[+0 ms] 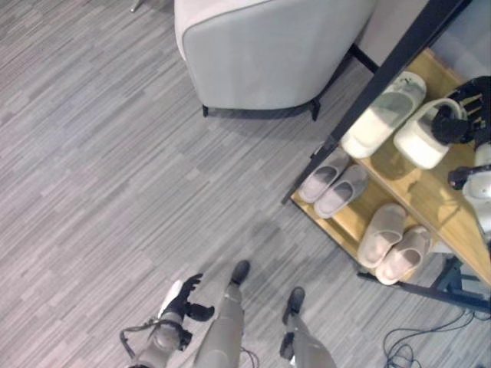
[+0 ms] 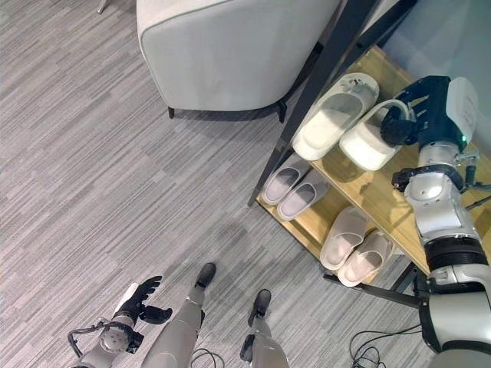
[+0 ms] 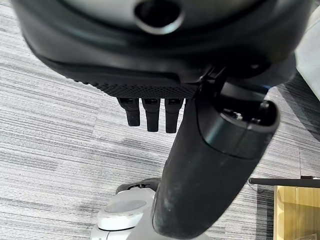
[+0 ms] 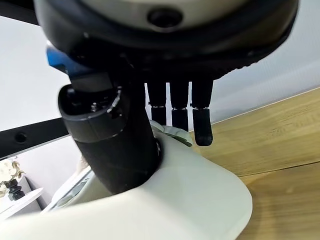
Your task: Arrange the slippers neatly on the shoe rack.
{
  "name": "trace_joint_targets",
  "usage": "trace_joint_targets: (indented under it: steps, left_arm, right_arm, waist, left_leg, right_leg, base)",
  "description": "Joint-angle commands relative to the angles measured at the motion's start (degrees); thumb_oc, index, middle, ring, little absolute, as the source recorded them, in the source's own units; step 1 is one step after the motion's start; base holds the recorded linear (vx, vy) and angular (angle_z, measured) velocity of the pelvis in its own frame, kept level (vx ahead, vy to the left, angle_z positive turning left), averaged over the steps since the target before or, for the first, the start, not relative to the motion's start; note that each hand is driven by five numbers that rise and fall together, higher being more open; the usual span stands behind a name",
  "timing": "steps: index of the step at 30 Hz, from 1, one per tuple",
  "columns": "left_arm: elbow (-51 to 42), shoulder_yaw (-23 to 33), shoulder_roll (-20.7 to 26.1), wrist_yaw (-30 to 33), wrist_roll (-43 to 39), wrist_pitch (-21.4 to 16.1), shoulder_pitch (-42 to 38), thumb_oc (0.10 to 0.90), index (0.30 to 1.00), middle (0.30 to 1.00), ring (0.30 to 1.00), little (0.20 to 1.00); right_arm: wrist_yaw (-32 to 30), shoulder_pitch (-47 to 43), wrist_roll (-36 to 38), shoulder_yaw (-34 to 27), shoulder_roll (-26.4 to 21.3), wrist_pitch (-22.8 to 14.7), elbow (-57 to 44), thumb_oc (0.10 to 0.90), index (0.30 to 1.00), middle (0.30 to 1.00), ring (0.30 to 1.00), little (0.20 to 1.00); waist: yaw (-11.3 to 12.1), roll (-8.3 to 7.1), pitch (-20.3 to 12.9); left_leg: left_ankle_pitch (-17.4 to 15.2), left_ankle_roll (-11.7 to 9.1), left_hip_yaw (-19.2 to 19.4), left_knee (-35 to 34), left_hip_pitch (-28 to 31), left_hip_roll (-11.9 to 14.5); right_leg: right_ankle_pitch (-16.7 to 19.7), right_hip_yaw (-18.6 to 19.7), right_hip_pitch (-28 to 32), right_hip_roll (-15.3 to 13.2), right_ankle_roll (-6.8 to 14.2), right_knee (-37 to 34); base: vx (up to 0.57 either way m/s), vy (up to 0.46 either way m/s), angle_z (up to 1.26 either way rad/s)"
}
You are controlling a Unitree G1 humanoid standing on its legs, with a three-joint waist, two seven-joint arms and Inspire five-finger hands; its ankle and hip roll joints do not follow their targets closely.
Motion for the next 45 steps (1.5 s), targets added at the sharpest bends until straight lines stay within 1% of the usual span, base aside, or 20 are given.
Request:
trace_joint_targets:
  steps: [1, 5, 8, 10, 11, 12, 15, 19, 23, 25, 26, 28, 29, 32, 34, 36, 37, 39, 40, 45]
  left_arm:
    - [1.27, -1.44, 0.11, 2.11, 0.38, -2.01, 0.23, 0.800, 0.900, 0.900, 0.900, 0.900]
    - [1.91, -1.25, -0.30, 2.07, 0.14, -1.84, 0.14, 0.800, 0.900, 0.900, 0.900, 0.900]
    - [2.67, -0.90, -1.08, 0.50, -2.57, -1.44, 0.24, 0.800, 0.900, 0.900, 0.900, 0.900]
    - [1.63, -0.42, -0.73, -1.21, -5.24, -1.63, 0.52, 0.800, 0.900, 0.900, 0.900, 0.900]
    - [1.57, -0.40, -0.70, -1.26, -5.29, -1.61, 0.54, 0.800, 0.900, 0.900, 0.900, 0.900]
    - [0.99, 0.11, -0.20, -2.13, -6.75, -1.82, 0.83, 0.800, 0.900, 0.900, 0.900, 0.900]
    - [1.83, 0.26, 0.03, -2.31, -6.29, -1.77, 0.98, 0.800, 0.900, 0.900, 0.900, 0.900]
    - [3.09, 0.66, 0.32, -3.51, -5.98, -1.35, 1.76, 0.800, 0.900, 0.900, 0.900, 0.900]
    - [3.83, 1.01, 0.42, -4.30, -5.62, -1.17, 2.41, 0.800, 0.900, 0.900, 0.900, 0.900]
    - [5.53, 0.26, -0.22, -5.96, -4.62, -0.53, 2.66, 0.800, 0.900, 0.900, 0.900, 0.900]
    - [5.54, 0.23, -0.19, -5.97, -4.61, -0.54, 2.66, 0.800, 0.900, 0.900, 0.900, 0.900]
    - [5.98, -0.73, -0.23, -7.16, -3.45, -0.48, 2.96, 0.800, 0.900, 0.900, 0.900, 0.900]
    - [7.91, -1.36, -0.71, -8.78, -1.73, 0.06, 3.09, 0.800, 0.900, 0.900, 0.900, 0.900]
    - [8.36, -1.59, -0.92, -9.38, -1.19, 0.14, 3.19, 0.800, 0.900, 0.900, 0.900, 0.900]
    - [9.59, -1.90, -1.37, -10.46, -0.25, 0.27, 3.53, 0.800, 0.900, 0.900, 0.900, 0.900]
    - [10.27, -1.86, -1.60, -11.07, 0.59, 0.42, 3.75, 0.800, 0.900, 0.900, 0.900, 0.900]
    - [12.20, -1.27, -2.12, -11.41, 1.82, 0.73, 3.62, 0.800, 0.900, 0.900, 0.900, 0.900]
    - [12.71, -1.23, -2.18, -11.53, 2.10, 0.82, 3.41, 0.800, 0.900, 0.900, 0.900, 0.900]
    - [12.41, -1.58, -1.99, -13.05, 2.63, 0.55, 3.92, 0.800, 0.900, 0.900, 0.900, 0.900]
    - [11.45, -2.44, -1.37, -14.32, 3.14, 0.38, 4.59, 0.800, 0.900, 0.900, 0.900, 0.900]
  right_arm:
    - [-5.43, -8.73, 3.96, -0.22, -6.65, -4.19, -0.42, 0.800, 0.900, 0.900, 0.900, 0.900]
    - [-4.57, -8.80, 3.90, 0.51, -6.55, -4.05, -1.24, 0.800, 0.900, 0.900, 0.900, 0.900]
    - [-2.97, -8.72, 5.30, 1.18, -5.98, -4.18, -1.94, 0.800, 0.900, 0.900, 0.900, 0.900]
    - [-1.09, -9.42, 6.30, 2.55, -6.90, -4.24, -2.24, 0.800, 0.900, 0.900, 0.900, 0.900]
    - [-1.06, -9.46, 6.34, 2.59, -6.91, -4.25, -2.21, 0.800, 0.900, 0.900, 0.900, 0.900]
    - [-0.10, -9.56, 8.10, 2.74, -7.44, -4.68, -1.93, 0.800, 0.900, 0.900, 0.900, 0.900]
    - [0.72, -9.71, 8.92, 3.07, -7.66, -4.93, -1.40, 0.800, 0.900, 0.900, 0.900, 0.900]
    - [3.66, -8.48, 11.53, 3.25, -6.92, -5.51, -2.53, 0.800, 0.900, 0.900, 0.900, 0.900]
    - [6.25, -7.45, 12.81, 3.87, -6.65, -5.32, -1.80, 0.800, 0.900, 0.900, 0.900, 0.900]
    - [6.50, -6.59, 15.83, 2.60, -5.33, -6.37, -2.74, 0.800, 0.900, 0.900, 0.900, 0.900]
    - [6.51, -6.46, 15.83, 2.48, -5.33, -6.37, -2.79, 0.800, 0.900, 0.900, 0.900, 0.900]
    - [7.64, -6.22, 18.13, 1.79, -4.33, -7.32, -3.05, 0.800, 0.900, 0.900, 0.900, 0.900]
    - [10.37, -5.97, 20.49, 2.31, -3.69, -7.57, -3.74, 0.800, 0.900, 0.900, 0.900, 0.900]
    - [11.22, -5.48, 20.53, 2.59, -3.97, -7.42, -3.86, 0.800, 0.900, 0.900, 0.900, 0.900]
    - [12.43, -4.27, 19.44, 3.30, -3.97, -7.03, -4.46, 0.800, 0.900, 0.900, 0.900, 0.900]
    - [13.12, -2.62, 18.54, 2.91, -3.95, -6.88, -5.36, 0.800, 0.900, 0.900, 0.900, 0.900]
    - [14.01, 0.38, 17.83, 1.60, -3.43, -6.96, -6.92, 0.800, 0.900, 0.900, 0.900, 0.900]
    - [14.34, 1.53, 18.00, 0.98, -3.11, -7.04, -7.45, 0.800, 0.900, 0.900, 0.900, 0.900]
    - [16.47, 4.22, 19.89, -0.22, -2.69, -7.38, -8.31, 0.800, 0.900, 0.900, 0.900, 0.900]
    - [18.05, 6.04, 21.96, -1.21, -2.03, -7.62, -6.96, 0.800, 0.900, 0.900, 0.900, 0.900]
  waist:
    - [0.61, 0.02, -4.01]
    - [0.40, 0.08, -4.21]
    - [0.05, 0.19, -4.24]
    - [-0.24, 0.37, -4.35]
    - [-0.26, 0.38, -4.35]
    - [-0.47, 0.61, -4.41]
    - [-0.85, 0.73, -4.47]
    - [-1.68, 0.83, -4.71]
    - [-2.16, 0.95, -4.89]
    - [-2.79, 1.24, -4.95]
    - [-2.75, 1.21, -4.95]
    - [-3.01, 1.21, -5.20]
    - [-3.30, 1.06, -5.81]
    - [-3.41, 1.01, -6.18]
    - [-3.73, 0.67, -7.11]
    - [-3.96, 0.47, -7.66]
    - [-4.35, 0.08, -8.51]
    - [-4.37, -0.06, -8.71]
    - [-4.57, -0.28, -9.34]
    - [-4.59, -0.75, -10.01]
  left_leg:
    - [-4.61, -0.30, -1.51, -4.36, 4.47, 0.73]
    - [-4.67, -0.31, -1.32, -4.32, 4.48, 0.77]
    - [-4.75, -0.28, -1.09, -4.26, 4.55, 0.82]
    - [-4.82, -0.27, -0.97, -4.18, 4.57, 0.84]
    - [-4.83, -0.27, -0.98, -4.17, 4.56, 0.84]
    - [-4.83, -0.25, -1.02, -4.20, 4.65, 0.76]
    - [-4.85, -0.18, -0.88, -4.30, 4.83, 0.73]
    - [-5.21, 0.03, -0.12, -4.19, 5.51, 0.75]
    - [-5.29, 0.14, 0.29, -4.13, 5.94, 0.77]
    - [-5.24, 0.17, 0.67, -4.33, 6.20, 0.99]
    - [-5.22, 0.17, 0.68, -4.37, 6.24, 1.00]
    - [-5.25, 0.21, 0.92, -4.65, 6.64, 1.02]
    - [-5.28, 0.23, 1.36, -5.01, 7.23, 1.20]
    - [-5.35, 0.23, 1.42, -5.13, 7.47, 1.29]
    - [-5.62, 0.30, 1.33, -5.30, 8.21, 1.34]
    - [-5.71, 0.31, 1.35, -5.52, 8.70, 1.36]
    - [-5.86, 0.32, 1.46, -6.02, 9.48, 1.56]
    - [-5.87, 0.33, 1.49, -6.20, 9.70, 1.62]
    - [-6.10, 0.34, 1.57, -6.34, 10.29, 1.76]
    - [-6.18, 0.42, 1.69, -6.66, 11.00, 1.92]
  right_leg:
    - [-3.07, -0.84, 4.17, -3.07, 4.48, 0.73]
    - [-3.11, -0.93, 4.15, -3.14, 4.45, 0.68]
    - [-3.22, -0.71, 4.08, -3.09, 4.36, 0.81]
    - [-3.25, -0.59, 4.10, -3.13, 4.37, 0.87]
    - [-3.25, -0.60, 4.11, -3.13, 4.37, 0.87]
    - [-3.23, -0.51, 4.14, -3.21, 4.41, 0.91]
    - [-3.18, -0.42, 4.19, -3.26, 4.46, 0.96]
    - [-3.12, 0.18, 4.35, -3.39, 4.46, 1.14]
    - [-3.11, 0.51, 4.35, -3.51, 4.39, 1.34]
    - [-3.04, 0.72, 4.38, -3.48, 4.37, 1.30]
    - [-3.04, 0.72, 4.39, -3.48, 4.37, 1.29]
    - [-2.93, 0.93, 4.47, -3.47, 4.41, 1.21]
    - [-2.86, 1.07, 4.76, -3.49, 4.43, 0.85]
    - [-2.89, 1.01, 4.97, -3.45, 4.46, 0.71]
    - [-2.98, 1.00, 5.46, -3.35, 4.44, 0.59]
    - [-2.96, 0.92, 5.84, -3.30, 4.49, 0.48]
    - [-3.04, 0.85, 6.34, -3.20, 4.53, 0.35]
    - [-3.10, 0.83, 6.50, -3.15, 4.53, 0.31]
    - [-3.26, 0.80, 6.88, -3.03, 4.57, 0.27]
    - [-3.30, 0.89, 7.36, -3.02, 4.62, 0.16]
  base:
    - [0.00, 0.000, 0.00]
    - [0.00, 0.000, 0.00]
    - [0.00, 0.000, 0.00]
    - [0.00, 0.000, 0.00]
    - [0.00, 0.000, 0.00]
    - [0.00, 0.000, 0.00]
    - [0.00, 0.000, 0.00]
    - [-0.01, 0.008, -0.02]
    - [-0.02, 0.015, -0.05]
    - [-0.03, 0.007, -0.12]
    - [0.00, 0.008, -0.11]
    - [0.01, 0.018, -0.07]
    - [0.01, 0.022, -0.05]
    - [0.01, 0.001, -0.04]
    - [0.05, 0.003, -0.05]
    - [0.05, 0.005, 0.05]
    - [0.04, 0.006, 0.07]
    - [0.04, 0.006, 0.03]
    - [0.00, 0.000, 0.00]
    - [0.01, 0.004, 0.00]
